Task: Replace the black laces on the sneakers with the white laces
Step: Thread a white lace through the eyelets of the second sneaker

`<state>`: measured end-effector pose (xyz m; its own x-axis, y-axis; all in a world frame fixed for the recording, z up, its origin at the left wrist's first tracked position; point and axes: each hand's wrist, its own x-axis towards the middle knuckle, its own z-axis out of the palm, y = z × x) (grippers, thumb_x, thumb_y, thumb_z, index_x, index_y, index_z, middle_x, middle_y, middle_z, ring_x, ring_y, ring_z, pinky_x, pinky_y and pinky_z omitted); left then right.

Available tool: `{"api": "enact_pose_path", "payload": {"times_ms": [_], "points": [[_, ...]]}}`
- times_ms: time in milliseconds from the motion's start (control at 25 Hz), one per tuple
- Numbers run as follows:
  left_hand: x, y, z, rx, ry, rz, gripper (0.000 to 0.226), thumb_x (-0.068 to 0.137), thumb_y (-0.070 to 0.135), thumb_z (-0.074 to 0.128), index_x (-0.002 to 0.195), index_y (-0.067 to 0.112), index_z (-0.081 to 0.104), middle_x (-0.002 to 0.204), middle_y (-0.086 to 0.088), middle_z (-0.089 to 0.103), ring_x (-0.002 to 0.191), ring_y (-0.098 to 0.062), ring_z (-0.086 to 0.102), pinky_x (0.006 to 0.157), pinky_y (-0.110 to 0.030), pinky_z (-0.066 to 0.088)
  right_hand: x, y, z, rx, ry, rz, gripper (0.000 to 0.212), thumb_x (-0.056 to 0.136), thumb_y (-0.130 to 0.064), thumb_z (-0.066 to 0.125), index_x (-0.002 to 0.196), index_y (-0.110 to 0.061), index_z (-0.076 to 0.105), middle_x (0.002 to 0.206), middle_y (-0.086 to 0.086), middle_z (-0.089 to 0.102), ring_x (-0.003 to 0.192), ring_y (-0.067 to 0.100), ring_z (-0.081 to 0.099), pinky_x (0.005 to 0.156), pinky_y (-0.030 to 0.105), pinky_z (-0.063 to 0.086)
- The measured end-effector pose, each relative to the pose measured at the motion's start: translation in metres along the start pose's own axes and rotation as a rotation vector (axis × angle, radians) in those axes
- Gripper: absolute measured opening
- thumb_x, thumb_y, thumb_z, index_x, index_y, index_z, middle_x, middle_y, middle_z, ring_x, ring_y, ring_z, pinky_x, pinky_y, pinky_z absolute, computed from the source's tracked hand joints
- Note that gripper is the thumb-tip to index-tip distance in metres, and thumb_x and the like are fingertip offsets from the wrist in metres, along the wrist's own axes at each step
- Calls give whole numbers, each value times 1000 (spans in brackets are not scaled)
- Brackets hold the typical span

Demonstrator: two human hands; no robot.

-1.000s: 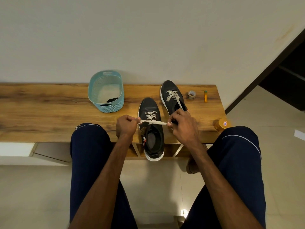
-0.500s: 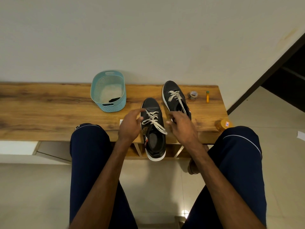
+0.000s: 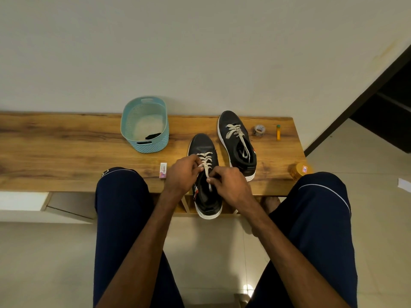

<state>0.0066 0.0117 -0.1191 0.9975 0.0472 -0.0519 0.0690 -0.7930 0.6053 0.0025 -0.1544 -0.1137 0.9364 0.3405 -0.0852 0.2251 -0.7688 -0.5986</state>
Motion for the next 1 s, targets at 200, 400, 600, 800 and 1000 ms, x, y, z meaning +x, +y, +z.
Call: {"api": "enact_pose_path", "payload": {"times_ms": [200, 400, 600, 800, 1000], "points": [[-5, 4, -7, -121, 27, -146, 15, 89, 28, 71, 97, 15, 75, 87, 4, 73, 70, -2, 63, 56, -18, 42, -4, -8, 5, -214, 33, -17, 21, 96, -32, 62, 113, -21, 68, 105, 1, 66, 98, 19, 58, 76, 36, 54], [-20, 11, -5, -270, -23, -254, 9, 81, 27, 79, 79, 20, 74, 65, 8, 70, 51, -5, 65, 49, -18, 45, -1, -5, 12, -201, 79, 26, 18, 86, -27, 73, 100, -18, 65, 111, -2, 51, 101, 15, 50, 73, 34, 53], [-22, 20, 4, 16, 7, -239, 18, 79, 37, 79, 75, 24, 67, 70, 9, 69, 63, -10, 66, 57, -25, 46, 1, -1, 18, -22, 104, 135, 38, 79, -19, 78, 94, -24, 43, 98, -4, 50, 81, 17, 53, 61, 27, 39], [-20, 24, 13, 423, 15, -185, 32, 87, 47, 68, 102, 20, 59, 95, 0, 70, 88, -20, 66, 65, -30, 41, 2, 7, 20, 55, 77, 172, 36, 82, -23, 76, 94, -24, 42, 95, -3, 55, 81, 17, 57, 63, 28, 40], [-21, 9, 14, 285, -83, -330, 68, 78, 56, 74, 121, 13, 45, 111, -7, 64, 103, -26, 63, 75, -35, 46, 1, 13, 21, 94, 26, 199, 44, 80, -26, 79, 102, -19, 42, 95, 1, 57, 83, 18, 59, 65, 30, 44]]}}
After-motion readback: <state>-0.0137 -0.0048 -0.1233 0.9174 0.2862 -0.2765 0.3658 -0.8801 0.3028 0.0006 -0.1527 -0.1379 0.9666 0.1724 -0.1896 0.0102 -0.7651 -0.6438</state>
